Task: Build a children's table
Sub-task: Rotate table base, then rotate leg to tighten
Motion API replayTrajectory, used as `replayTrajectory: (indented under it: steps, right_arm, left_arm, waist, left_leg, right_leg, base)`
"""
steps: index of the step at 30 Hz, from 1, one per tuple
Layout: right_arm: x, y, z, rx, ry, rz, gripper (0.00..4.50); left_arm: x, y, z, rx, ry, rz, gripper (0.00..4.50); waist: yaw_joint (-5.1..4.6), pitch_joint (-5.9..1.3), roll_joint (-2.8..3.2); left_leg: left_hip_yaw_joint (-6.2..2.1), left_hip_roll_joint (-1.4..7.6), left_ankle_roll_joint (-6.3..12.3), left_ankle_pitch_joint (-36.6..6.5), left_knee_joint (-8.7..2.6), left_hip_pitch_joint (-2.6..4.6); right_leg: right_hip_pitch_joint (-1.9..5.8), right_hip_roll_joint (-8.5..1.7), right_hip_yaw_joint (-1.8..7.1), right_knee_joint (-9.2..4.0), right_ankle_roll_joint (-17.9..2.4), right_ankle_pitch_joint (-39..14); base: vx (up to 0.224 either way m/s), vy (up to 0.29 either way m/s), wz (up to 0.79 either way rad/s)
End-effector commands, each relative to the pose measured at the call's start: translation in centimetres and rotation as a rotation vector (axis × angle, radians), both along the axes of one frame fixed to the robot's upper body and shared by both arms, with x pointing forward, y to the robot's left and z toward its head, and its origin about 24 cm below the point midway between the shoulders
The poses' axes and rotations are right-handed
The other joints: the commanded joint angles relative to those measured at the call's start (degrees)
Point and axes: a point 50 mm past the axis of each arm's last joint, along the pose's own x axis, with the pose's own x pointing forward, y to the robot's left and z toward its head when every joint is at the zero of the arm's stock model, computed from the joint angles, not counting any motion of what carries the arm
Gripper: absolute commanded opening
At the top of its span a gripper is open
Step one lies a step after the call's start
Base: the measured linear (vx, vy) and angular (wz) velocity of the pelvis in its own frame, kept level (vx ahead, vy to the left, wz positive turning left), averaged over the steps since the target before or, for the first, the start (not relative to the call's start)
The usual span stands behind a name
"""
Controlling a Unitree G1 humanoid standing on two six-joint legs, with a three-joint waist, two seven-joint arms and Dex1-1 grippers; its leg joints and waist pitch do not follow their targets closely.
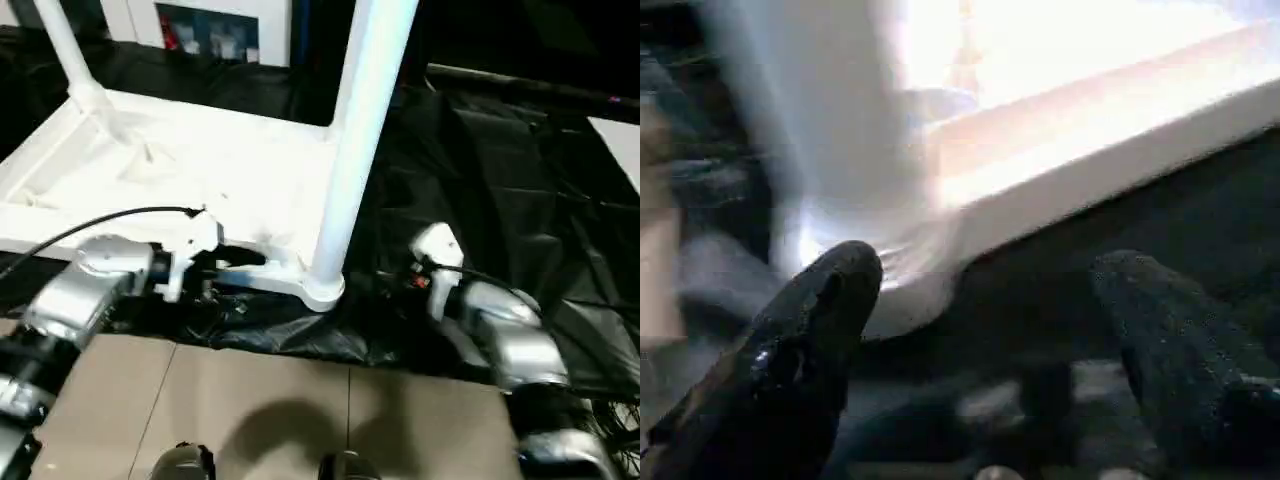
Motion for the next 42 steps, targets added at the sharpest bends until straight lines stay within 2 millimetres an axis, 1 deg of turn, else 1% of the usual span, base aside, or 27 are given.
replayTrajectory:
  steps: [1, 3, 4, 5, 7, 9, 10, 11, 12, 13, 14, 15, 17, 18, 19, 21, 23, 25, 26, 27, 28, 30, 32, 36, 37, 38, 42]
  right_arm:
    - [-0.6, 0.1, 0.6, 0.002, 0.021, 0.071, 4.29]
    - [-0.6, 0.1, 0.6, 0.002, 0.021, 0.071, 4.36]
    - [-0.9, 0.1, 0.8, -0.004, 0.028, 0.094, 4.48]
    - [-1.2, 0.1, 0.9, -0.011, 0.038, 0.118, 4.48]
    - [-1.4, 0.2, 1.0, -0.015, 0.046, 0.133, 4.5]
    - [-1.5, 0.1, 1.1, -0.021, 0.047, 0.139, 4.5]
    - [-1.5, 0.1, 1.1, -0.025, 0.044, 0.137, 4.5]
    - [-1.5, 0.1, 1.1, -0.026, 0.042, 0.134, 4.5]
    - [-1.7, 0.1, 1.3, -0.027, 0.047, 0.133, 4.5]
    - [-1.8, 0.1, 1.4, -0.028, 0.052, 0.134, 4.5]
    - [-2.0, 0.1, 1.5, -0.027, 0.058, 0.136, 4.5]
    - [-2.1, 0.1, 1.6, -0.027, 0.065, 0.139, 4.5]
    - [-2.2, 0.1, 1.6, -0.028, 0.07, 0.141, 4.5]
    - [-2.4, 0.1, 1.6, -0.028, 0.077, 0.148, 4.5]
    - [-2.4, 0.1, 1.6, -0.028, 0.077, 0.148, 4.5]
    - [-2.5, 0.2, 1.7, -0.028, 0.083, 0.156, 4.5]
    - [-2.5, 0.3, 1.7, -0.032, 0.085, 0.159, 4.5]
    - [-2.5, 0.3, 1.7, -0.034, 0.086, 0.159, 4.5]
    - [-2.5, 0.3, 1.7, -0.036, 0.087, 0.159, 4.5]
    - [-2.5, 0.3, 1.8, -0.038, 0.088, 0.16, 4.5]
    - [-2.6, 0.3, 1.8, -0.039, 0.089, 0.161, 4.5]
    - [-2.6, 0.4, 1.8, -0.043, 0.091, 0.161, 4.5]
    - [-2.6, 0.4, 1.8, -0.045, 0.093, 0.16, 4.5]
    - [-2.7, 0.4, 1.8, -0.046, 0.097, 0.16, 4.5]
    - [-2.7, 0.4, 1.8, -0.047, 0.099, 0.159, 4.5]
    - [-2.7, 0.4, 1.8, -0.048, 0.099, 0.159, 4.5]
    - [-2.7, 0.5, 1.8, -0.051, 0.102, 0.157, 4.5]
  left_arm:
    - [0.5, -0.4, 0.1, 0.054, -0.028, -0.023, 3.3]
    - [0.5, -0.4, 0.1, 0.054, -0.028, -0.023, 3.25]
    - [0.8, -0.5, 0.0, 0.068, -0.032, -0.023, 3.04]
    - [1.0, -0.7, -0.1, 0.079, -0.03, -0.025, 3.04]
    - [1.1, -0.8, -0.2, 0.084, -0.027, -0.026, 2.87]
    - [1.1, -0.9, -0.4, 0.095, -0.028, -0.029, 2.73]
    - [1.2, -0.9, -0.6, 0.107, -0.025, -0.03, 2.66]
    - [1.2, -0.9, -0.7, 0.115, -0.025, -0.029, 2.58]
    - [1.3, -0.9, -0.8, 0.12, -0.023, -0.032, 2.58]
    - [1.3, -0.8, -0.8, 0.121, -0.02, -0.033, 2.51]
    - [1.5, -0.8, -0.8, 0.123, -0.022, -0.031, 2.42]
    - [1.6, -0.7, -0.8, 0.126, -0.025, -0.03, 2.24]
    - [1.7, -0.7, -0.8, 0.13, -0.033, -0.027, 2.16]
    - [1.9, -0.7, -0.8, 0.133, -0.037, -0.028, 2.16]
    - [1.9, -0.7, -0.8, 0.133, -0.037, -0.028, 1.98]
    - [2.0, -0.8, -0.8, 0.137, -0.043, -0.032, 1.98]
    - [2.1, -0.9, -0.7, 0.141, -0.047, -0.037, 1.76]
    - [2.2, -1.0, -0.7, 0.148, -0.047, -0.045, 1.69]
    - [2.3, -1.1, -0.7, 0.156, -0.048, -0.052, 1.5]
    - [2.3, -1.1, -0.8, 0.172, -0.046, -0.064, 1.5]
    - [2.3, -1.1, -0.9, 0.186, -0.04, -0.074, 1.35]
    - [2.3, -1.1, -1.0, 0.21, -0.032, -0.091, 1.31]
    - [2.3, -1.0, -1.0, 0.221, -0.029, -0.1, 1.07]
    - [2.3, -1.0, -1.1, 0.231, -0.022, -0.111, 0.91]
    - [2.3, -1.1, -1.1, 0.231, -0.007, -0.118, 0.72]
    - [2.3, -1.1, -1.1, 0.231, -0.006, -0.119, 0.72]
    - [2.2, -1.3, -1.1, 0.212, 0.062, -0.149, 0.36]
  waist:
    - [0.23, -5.3, -0.03]
    - [0.27, -5.3, -0.09]
    - [0.25, -5.43, 0.01]
    - [0.31, -5.37, 0.12]
    - [0.51, -5.45, -0.11]
    - [0.55, -5.41, -0.09]
    - [0.54, -5.38, 0.05]
    - [0.61, -5.37, 0.36]
    - [0.69, -5.27, 0.09]
    - [0.77, -5.33, 0.09]
    - [0.92, -5.28, 0.26]
    - [0.95, -5.28, 0.18]
    - [1.06, -5.27, 0.21]
    - [1.06, -5.23, 0.02]
    - [1.15, -5.31, 0.08]
    - [1.06, -5.21, -0.03]
    - [1.17, -5.23, 0.04]
    - [1.38, -5.26, 0.0]
    - [1.43, -5.27, -0.01]
    - [1.47, -5.28, -0.06]
    - [1.47, -5.27, -0.03]
    - [1.46, -5.24, -0.07]
    - [1.48, -5.2, -0.1]
    - [1.49, -5.18, -0.02]
    - [1.49, -5.16, -0.07]
    - [1.5, -5.14, 0.02]
    - [1.52, -5.23, 0.04]
  left_leg:
    - [0.26, -1.0, 1.81, -13.19, -3.54, 1.02]
    - [0.25, -1.02, 1.91, -12.68, -3.49, 0.93]
    - [0.21, -0.96, 1.88, -11.89, -3.48, 0.87]
    - [0.32, -1.03, 1.99, -11.95, -3.41, 0.98]
    - [0.29, -1.11, 2.47, -11.11, -3.35, 0.86]
    - [0.29, -1.03, 2.4, -11.65, -3.35, 0.94]
    - [0.3, -1.01, 2.21, -12.21, -3.37, 0.96]
    - [0.24, -0.99, 2.02, -12.52, -3.39, 1.01]
    - [0.23, -1.05, 1.77, -13.04, -3.45, 1.02]
    - [0.22, -1.01, 1.67, -13.16, -3.45, 1.08]
    - [0.15, -0.97, 1.52, -13.23, -3.5, 1.07]
    - [0.2, -1.0, 1.52, -13.3, -3.49, 1.08]
    - [0.13, -0.96, 1.24, -14.01, -3.55, 1.17]
    - [0.11, -1.04, 1.17, -14.24, -3.57, 1.04]
    - [0.04, -0.97, 1.03, -14.25, -3.59, 1.1]
    - [0.07, -1.02, 1.09, -14.32, -3.59, 1.02]
    - [0.09, -0.99, 1.12, -14.32, -3.57, 1.09]
    - [0.09, -0.96, 1.15, -14.26, -3.55, 1.16]
    - [0.06, -0.93, 1.13, -14.11, -3.56, 1.1]
    - [0.06, -0.99, 1.17, -14.05, -3.56, 1.09]
    - [0.03, -0.9, 1.08, -14.19, -3.6, 1.1]
    - [0.04, -0.96, 1.0, -14.48, -3.61, 1.11]
    - [0.0, -0.93, 0.91, -14.58, -3.63, 1.08]
    - [-0.01, -0.97, 0.85, -14.6, -3.66, 1.04]
    - [0.0, -0.98, 0.86, -14.85, -3.66, 1.08]
    - [-0.02, -0.93, 0.8, -15.13, -3.69, 1.14]
    - [-0.04, -0.95, 0.83, -14.75, -3.68, 1.11]
  right_leg:
    - [3.27, -1.9, 1.02, -4.84, -11.48, -12.31]
    - [3.28, -1.9, 1.06, -4.74, -11.38, -11.75]
    - [3.36, -2.02, 1.02, -4.59, -11.69, -10.85]
    - [3.18, -1.84, 1.06, -4.73, -11.73, -10.67]
    - [3.4, -1.82, 1.02, -4.56, -11.99, -8.83]
    - [3.26, -1.93, 1.0, -4.61, -12.43, -9.33]
    - [3.22, -1.95, 1.0, -4.72, -12.39, -10.11]
    - [3.21, -1.99, 1.01, -4.7, -12.38, -10.44]
    - [3.25, -1.91, 1.01, -4.91, -12.02, -11.42]
    - [3.27, -1.98, 1.03, -4.88, -11.92, -11.71]
    - [3.29, -2.01, 1.06, -4.91, -11.74, -11.99]
    - [3.28, -1.97, 1.07, -4.99, -11.58, -12.06]
    - [3.19, -2.06, 1.03, -5.05, -11.38, -13.13]
    - [3.23, -2.03, 0.98, -5.16, -10.97, -13.93]
    - [3.24, -2.16, 0.99, -5.11, -10.79, -14.22]
    - [3.16, -2.08, 0.96, -5.25, -10.79, -14.51]
    - [3.07, -2.09, 0.99, -5.27, -10.98, -14.43]
    - [3.06, -2.13, 1.04, -5.23, -10.89, -14.25]
    - [3.13, -2.18, 1.04, -5.15, -10.94, -14.02]
    - [3.13, -2.18, 1.01, -5.23, -10.87, -14.1]
    - [3.1, -2.23, 1.02, -5.18, -10.93, -14.11]
    - [3.07, -2.25, 1.0, -5.3, -10.75, -14.85]
    - [3.1, -2.31, 1.0, -5.31, -10.6, -15.27]
    - [3.1, -2.3, 1.01, -5.37, -10.66, -15.41]
    - [3.07, -2.29, 0.99, -5.42, -10.62, -15.69]
    - [3.02, -2.33, 1.0, -5.43, -10.71, -16.0]
    - [3.08, -2.37, 1.01, -5.36, -11.08, -15.42]
  base:
    - [0.0, 0.0, 0.0]
    - [0.0, 0.0, 0.0]
    - [0.0, 0.0, 0.0]
    - [0.0, 0.0, 0.0]
    - [0.0, 0.0, 0.0]
    - [0.0, 0.0, 0.0]
    - [0.0, 0.0, 0.0]
    - [0.0, 0.0, 0.0]
    - [0.0, 0.0, 0.0]
    - [0.0, 0.0, 0.0]
    - [0.0, 0.0, 0.0]
    - [0.0, 0.0, 0.0]
    - [0.0, 0.0, 0.0]
    - [0.0, 0.0, 0.0]
    - [0.0, 0.0, 0.0]
    - [0.0, 0.0, 0.0]
    - [0.0, 0.0, 0.0]
    - [0.0, 0.0, 0.0]
    - [0.0, 0.0, 0.0]
    - [0.0, 0.0, 0.0]
    - [0.0, 0.0, 0.0]
    - [0.0, 0.0, 0.0]
    - [0.0, 0.0, 0.0]
    - [0.0, 0.0, 0.0]
    - [0.0, 0.0, 0.0]
    - [0.0, 0.0, 0.0]
    - [0.0, 0.0, 0.0]
